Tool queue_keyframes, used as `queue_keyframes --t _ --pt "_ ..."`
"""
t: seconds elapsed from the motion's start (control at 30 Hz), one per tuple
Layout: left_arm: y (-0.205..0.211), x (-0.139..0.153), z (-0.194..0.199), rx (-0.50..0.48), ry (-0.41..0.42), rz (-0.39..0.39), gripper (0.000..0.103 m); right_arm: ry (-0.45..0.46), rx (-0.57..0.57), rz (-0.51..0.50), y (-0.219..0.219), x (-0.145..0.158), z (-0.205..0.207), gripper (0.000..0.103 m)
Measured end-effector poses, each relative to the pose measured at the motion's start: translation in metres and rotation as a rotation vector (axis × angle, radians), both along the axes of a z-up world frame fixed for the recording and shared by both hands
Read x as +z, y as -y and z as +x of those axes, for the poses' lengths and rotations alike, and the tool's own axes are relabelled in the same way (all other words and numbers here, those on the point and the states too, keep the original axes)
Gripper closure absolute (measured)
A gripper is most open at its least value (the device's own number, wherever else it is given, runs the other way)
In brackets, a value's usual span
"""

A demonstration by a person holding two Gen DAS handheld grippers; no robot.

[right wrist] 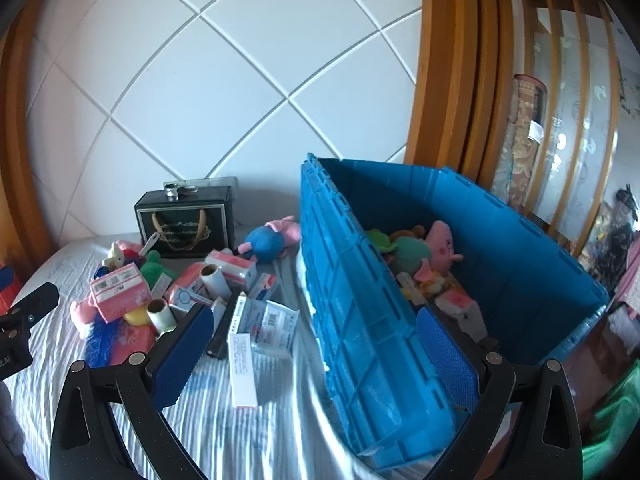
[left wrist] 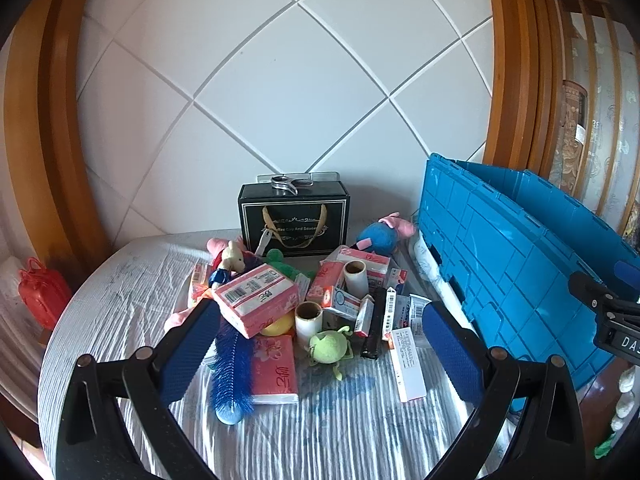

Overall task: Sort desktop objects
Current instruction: 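Move both tools toward the pile of items on the bed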

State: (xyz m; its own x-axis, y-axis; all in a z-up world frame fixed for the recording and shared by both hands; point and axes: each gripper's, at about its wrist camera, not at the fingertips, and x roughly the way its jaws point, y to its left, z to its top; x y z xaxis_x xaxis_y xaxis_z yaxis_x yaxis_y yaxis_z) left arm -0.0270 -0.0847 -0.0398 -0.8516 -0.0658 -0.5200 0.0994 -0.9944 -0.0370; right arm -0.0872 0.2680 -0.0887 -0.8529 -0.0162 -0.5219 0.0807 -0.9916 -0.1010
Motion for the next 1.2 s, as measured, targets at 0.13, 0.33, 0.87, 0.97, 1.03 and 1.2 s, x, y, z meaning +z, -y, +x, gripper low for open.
queue_keyframes --t 0.13,0.33,0.87,0.97,1.03,1.2 --pt "0.023 -0.017 -0.005 0.060 0.041 0.002 0.001 0.029 0.045 -0.002 0.012 -0.009 -0.012 0.000" --pt "0.075 -0.061 -0.010 0.197 0.158 0.022 0.001 0.125 0.158 -0.020 0.037 -0.040 -0.035 0.000" --pt "0.146 -0.194 -0.059 0.327 0.490 0.107 0.001 0.469 0.296 -0.033 0.084 -0.178 -0.120 0.000" --pt "0.147 -0.202 -0.076 0.301 0.509 0.111 0.001 0.526 0.279 -0.032 0.084 -0.200 -0.138 0.000" --pt "0.148 -0.208 -0.084 0.286 0.522 0.107 0.001 0.555 0.261 -0.035 0.082 -0.211 -0.147 0.000" --pt "0.159 -0.233 -0.080 0.250 0.577 0.073 0.001 0.618 0.224 -0.018 0.079 -0.236 -0.162 0.000"
